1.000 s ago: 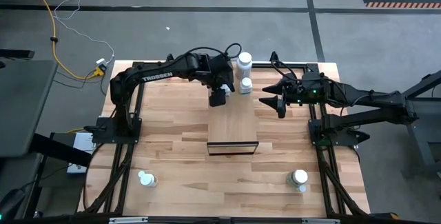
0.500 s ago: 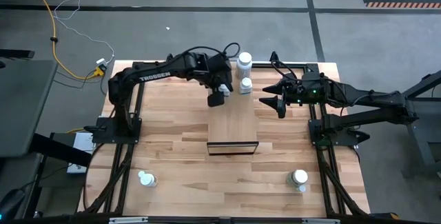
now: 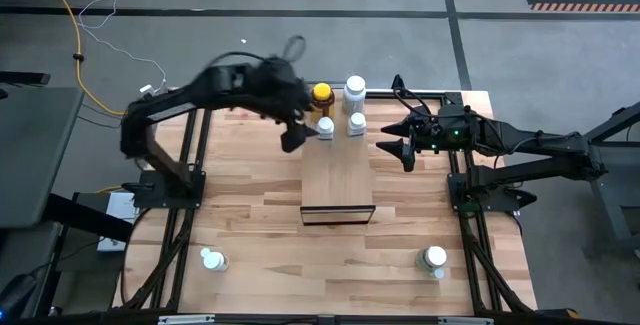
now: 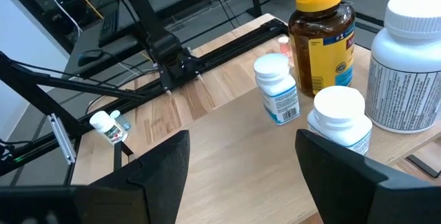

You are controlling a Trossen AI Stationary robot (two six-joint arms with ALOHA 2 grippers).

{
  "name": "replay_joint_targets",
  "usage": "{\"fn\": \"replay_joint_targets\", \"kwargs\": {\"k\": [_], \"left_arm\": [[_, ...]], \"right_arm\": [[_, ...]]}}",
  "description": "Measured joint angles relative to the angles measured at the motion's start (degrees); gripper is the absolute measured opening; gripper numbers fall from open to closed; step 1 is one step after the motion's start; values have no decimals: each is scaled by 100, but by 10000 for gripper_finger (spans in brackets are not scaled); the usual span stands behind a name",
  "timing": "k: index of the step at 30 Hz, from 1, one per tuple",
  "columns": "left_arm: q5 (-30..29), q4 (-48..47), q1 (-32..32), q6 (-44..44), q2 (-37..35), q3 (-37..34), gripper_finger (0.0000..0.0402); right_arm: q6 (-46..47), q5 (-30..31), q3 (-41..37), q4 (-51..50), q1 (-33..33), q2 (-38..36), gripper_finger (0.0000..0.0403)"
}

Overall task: Pick and place medicine bottles onto shelf by color
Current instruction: Put the transparent pill bottle on the shelf

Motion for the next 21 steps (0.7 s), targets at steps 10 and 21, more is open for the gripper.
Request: {"fn": "replay_joint_targets", "kwargs": {"k": [10, 21], "left_arm": [[-1157, 1572, -741, -254, -1526, -428, 321], [-1285, 4430, -1153, -853, -3560, -3989, 321]], "right_arm": [[-42, 18, 0, 7, -2, 2, 255], [-41, 16, 0, 7, -2, 2, 255]]}}
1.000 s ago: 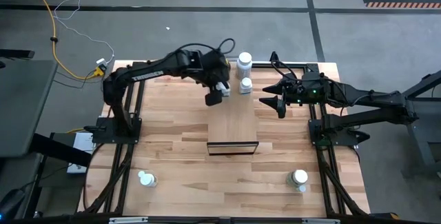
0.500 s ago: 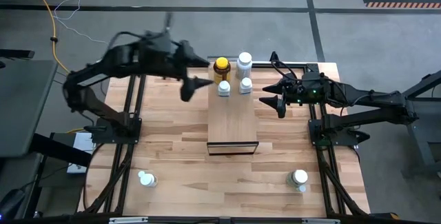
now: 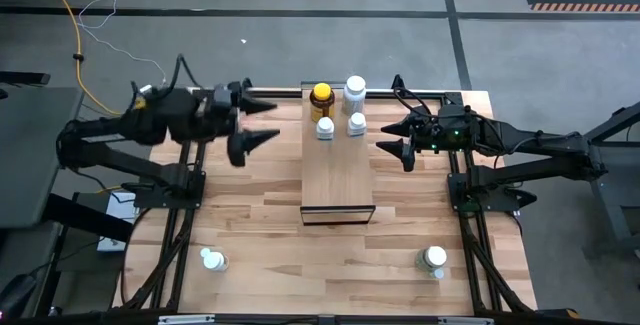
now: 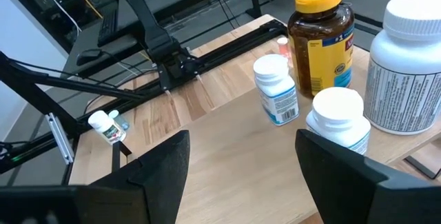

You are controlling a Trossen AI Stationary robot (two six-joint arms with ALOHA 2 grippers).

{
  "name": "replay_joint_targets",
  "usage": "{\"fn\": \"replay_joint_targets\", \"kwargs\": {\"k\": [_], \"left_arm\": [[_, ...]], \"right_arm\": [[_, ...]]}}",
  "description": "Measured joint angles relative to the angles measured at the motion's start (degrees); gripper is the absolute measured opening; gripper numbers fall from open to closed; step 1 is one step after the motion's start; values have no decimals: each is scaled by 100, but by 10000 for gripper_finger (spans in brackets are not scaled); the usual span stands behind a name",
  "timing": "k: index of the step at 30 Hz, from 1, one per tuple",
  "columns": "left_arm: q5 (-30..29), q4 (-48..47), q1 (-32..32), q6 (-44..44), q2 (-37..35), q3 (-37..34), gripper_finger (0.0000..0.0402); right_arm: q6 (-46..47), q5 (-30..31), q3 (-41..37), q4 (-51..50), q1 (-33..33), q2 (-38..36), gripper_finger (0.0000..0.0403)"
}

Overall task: Pick and place medicine bottles onto shelf by color
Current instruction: Put the transparent pill bottle on the shelf

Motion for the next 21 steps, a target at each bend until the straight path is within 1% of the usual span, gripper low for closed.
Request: {"fn": "replay_joint_targets", "kwargs": {"k": [4, 5, 8, 12, 16, 19, 21], "left_arm": [[15, 1283, -142, -144, -464, -1046, 321], [3, 1463, -158, -147, -553, -1220, 321], [-7, 1558, -157, -143, -716, -1524, 321], [12, 1263, -157, -50, -745, -1629, 321], [10, 1207, -157, -56, -750, -1629, 321], [4, 1205, -157, -167, -750, -1629, 321], [1, 1205, -157, -241, -750, -1629, 321]], "right_arm": [[104, 0, 0, -2, 0, -2, 255], [105, 0, 0, -1, 0, 0, 255], [105, 0, 0, -2, 0, 0, 255], [56, 0, 0, -2, 1, 0, 255], [98, -42, 0, 3, 0, 0, 255], [881, -433, 60, 158, 0, 5, 255], [1259, -784, 261, 128, 30, 1, 255]]}}
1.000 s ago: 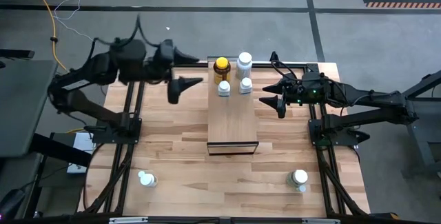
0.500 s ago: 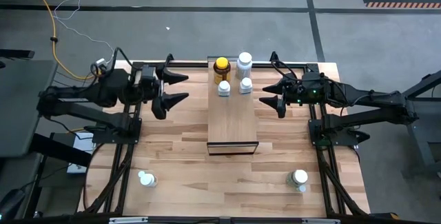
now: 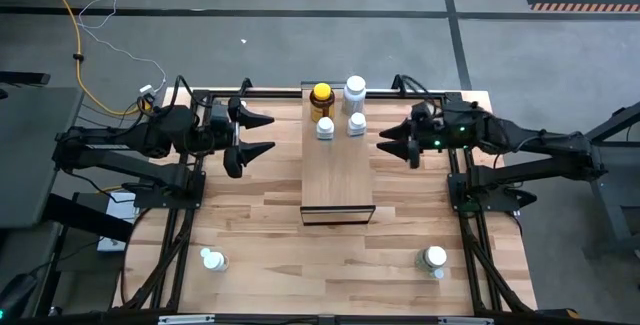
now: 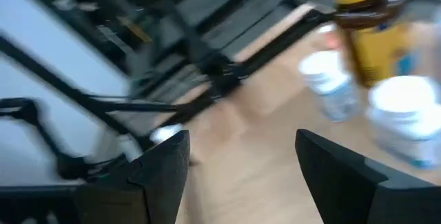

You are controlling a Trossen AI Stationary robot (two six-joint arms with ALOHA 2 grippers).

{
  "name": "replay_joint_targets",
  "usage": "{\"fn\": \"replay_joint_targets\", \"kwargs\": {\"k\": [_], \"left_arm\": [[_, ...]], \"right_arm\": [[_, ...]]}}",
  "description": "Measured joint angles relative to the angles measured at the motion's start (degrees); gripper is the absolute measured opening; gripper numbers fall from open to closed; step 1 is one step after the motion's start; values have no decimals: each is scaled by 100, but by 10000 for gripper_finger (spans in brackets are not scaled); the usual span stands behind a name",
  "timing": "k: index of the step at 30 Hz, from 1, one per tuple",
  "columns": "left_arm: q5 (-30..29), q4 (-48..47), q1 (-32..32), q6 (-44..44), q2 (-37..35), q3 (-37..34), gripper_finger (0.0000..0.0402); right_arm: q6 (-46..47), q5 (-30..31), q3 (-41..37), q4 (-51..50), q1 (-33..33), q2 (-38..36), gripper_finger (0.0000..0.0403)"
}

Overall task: Pick and place medicine bottles onto shelf by color
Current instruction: Put the transparent pill bottle on the shelf

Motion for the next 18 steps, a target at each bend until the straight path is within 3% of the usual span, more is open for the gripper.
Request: {"fn": "replay_joint_targets", "kwargs": {"k": [4, 8, 13, 18], "left_arm": [[-8, -3, 0, -9, 0, 0, 321], [-11, -29, 0, -9, 0, 0, 321], [-11, -84, 0, -9, 0, 2, 321], [-11, -87, 0, -9, 2, 2, 321]], "right_arm": [[244, -196, 711, -1222, 372, 78, 255], [600, 44, 1623, -3370, 1027, 406, 255], [2257, -16, 2076, -5503, 2001, 949, 255], [4056, -460, 1806, -6152, 3029, 1342, 255]]}}
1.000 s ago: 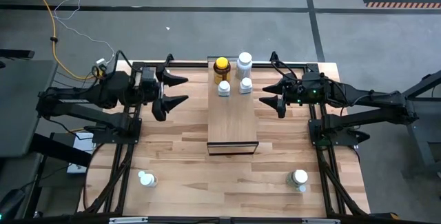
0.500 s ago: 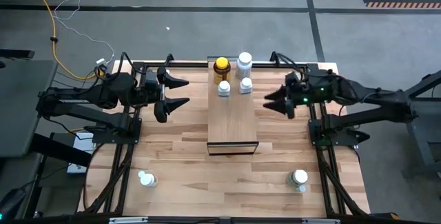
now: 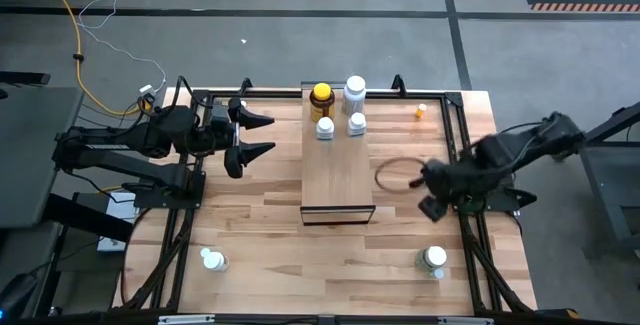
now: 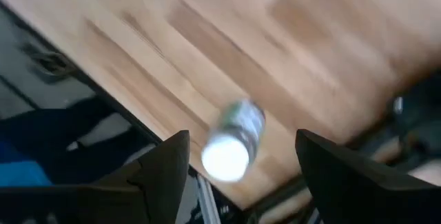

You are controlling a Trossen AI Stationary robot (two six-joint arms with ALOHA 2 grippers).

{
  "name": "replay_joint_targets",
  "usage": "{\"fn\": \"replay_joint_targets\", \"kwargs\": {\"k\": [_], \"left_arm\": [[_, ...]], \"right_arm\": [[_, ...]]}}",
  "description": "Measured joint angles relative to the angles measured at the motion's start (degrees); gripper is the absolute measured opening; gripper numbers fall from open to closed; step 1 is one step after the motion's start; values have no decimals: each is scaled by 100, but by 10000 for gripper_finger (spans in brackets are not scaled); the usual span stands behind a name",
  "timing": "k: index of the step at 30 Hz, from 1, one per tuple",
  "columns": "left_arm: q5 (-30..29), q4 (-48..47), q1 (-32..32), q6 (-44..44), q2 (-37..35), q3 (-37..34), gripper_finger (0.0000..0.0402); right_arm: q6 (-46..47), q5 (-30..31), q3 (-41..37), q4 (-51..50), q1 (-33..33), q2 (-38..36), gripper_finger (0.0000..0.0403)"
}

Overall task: Pick and place medicine bottles onto shelf by color
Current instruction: Put the transparent pill bottle on the shelf

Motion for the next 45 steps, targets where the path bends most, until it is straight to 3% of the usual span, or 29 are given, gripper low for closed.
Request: {"fn": "replay_joint_targets", "kwargs": {"k": [9, 15, 27, 31, 38, 45], "left_arm": [[0, -5, 0, 0, 0, 0, 321], [0, -13, 5, 0, 0, 0, 321], [-131, -11, 9, 0, 0, 2, 321], [-131, -11, 9, 0, 0, 4, 321], [-129, -11, 9, 0, 2, 4, 321], [-129, -9, 9, 0, 0, 4, 321]], "right_arm": [[2316, 13, -516, 545, 1539, 563, 255], [3210, 35, -528, 633, 2201, 984, 255], [3323, 179, -530, 1191, 2501, 1234, 258], [3348, 225, -530, 1232, 2498, 1234, 291], [3235, 204, -534, 1250, 2498, 1234, 391], [3494, 35, -534, 1480, 2534, 1234, 388]]}}
